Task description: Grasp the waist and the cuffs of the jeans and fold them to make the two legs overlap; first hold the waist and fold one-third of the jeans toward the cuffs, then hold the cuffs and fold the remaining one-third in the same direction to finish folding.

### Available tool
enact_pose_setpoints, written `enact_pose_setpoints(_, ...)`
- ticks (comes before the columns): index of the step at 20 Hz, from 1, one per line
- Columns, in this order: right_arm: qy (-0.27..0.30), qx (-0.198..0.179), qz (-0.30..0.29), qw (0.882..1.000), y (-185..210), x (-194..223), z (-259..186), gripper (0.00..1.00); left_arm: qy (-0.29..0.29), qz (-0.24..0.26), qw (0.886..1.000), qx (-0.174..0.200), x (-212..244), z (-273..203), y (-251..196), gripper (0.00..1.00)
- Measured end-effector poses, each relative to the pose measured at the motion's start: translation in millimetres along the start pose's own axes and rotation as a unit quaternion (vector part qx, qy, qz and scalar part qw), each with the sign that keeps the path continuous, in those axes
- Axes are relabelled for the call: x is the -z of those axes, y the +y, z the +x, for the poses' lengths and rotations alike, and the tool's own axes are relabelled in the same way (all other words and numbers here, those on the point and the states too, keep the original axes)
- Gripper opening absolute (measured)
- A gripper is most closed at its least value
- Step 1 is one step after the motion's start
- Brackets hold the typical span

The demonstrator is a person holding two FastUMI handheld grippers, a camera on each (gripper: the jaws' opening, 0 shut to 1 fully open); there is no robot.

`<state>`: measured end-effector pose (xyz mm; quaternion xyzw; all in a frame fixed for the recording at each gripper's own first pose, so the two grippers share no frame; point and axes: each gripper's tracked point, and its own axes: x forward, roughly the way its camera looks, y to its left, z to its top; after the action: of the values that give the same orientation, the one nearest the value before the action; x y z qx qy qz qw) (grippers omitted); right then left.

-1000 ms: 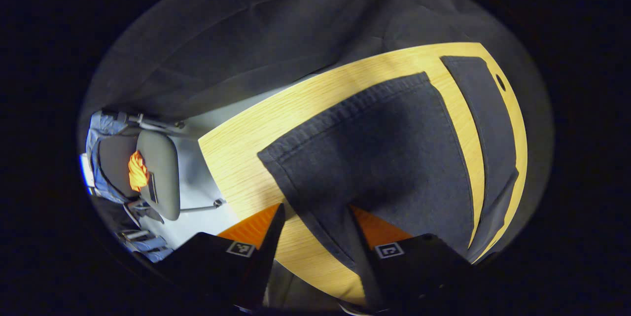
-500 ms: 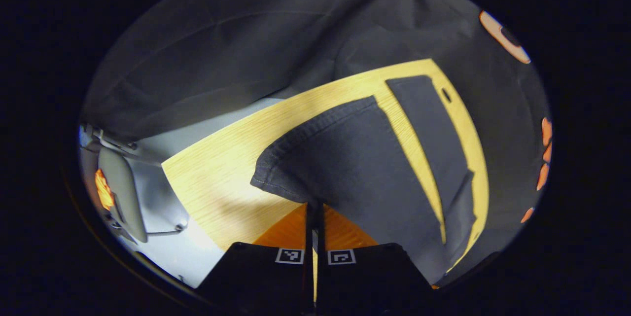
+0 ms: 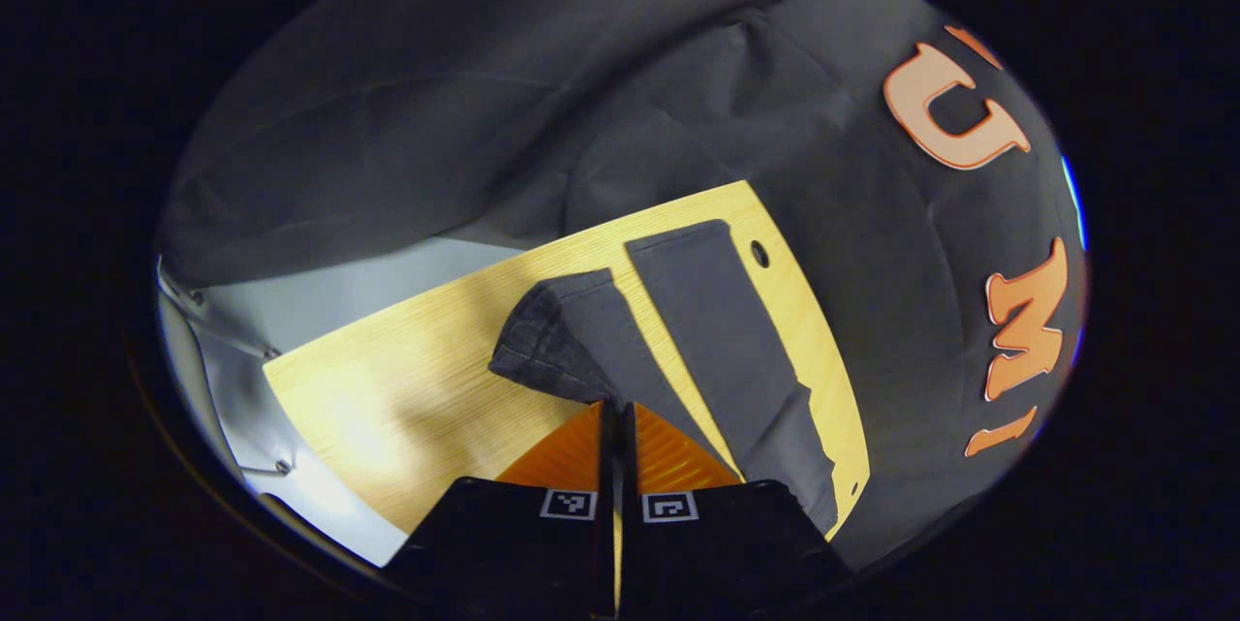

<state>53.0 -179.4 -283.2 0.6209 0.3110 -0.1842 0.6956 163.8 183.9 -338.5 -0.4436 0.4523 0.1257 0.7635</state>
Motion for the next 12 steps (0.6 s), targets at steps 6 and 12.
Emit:
enact_pose_setpoints(6,-0.032,-0.014,-0.020,0.999,50,-7,-3,0.08,-0.003,0.077,0.996,0.033,-43,25,-55,0.03)
enact_pose_setpoints(12,-0.062,0.013,-0.024,0.998,74,2,9,0.08,0.020,0.147,0.987,0.061,-67,70,-106,0.03)
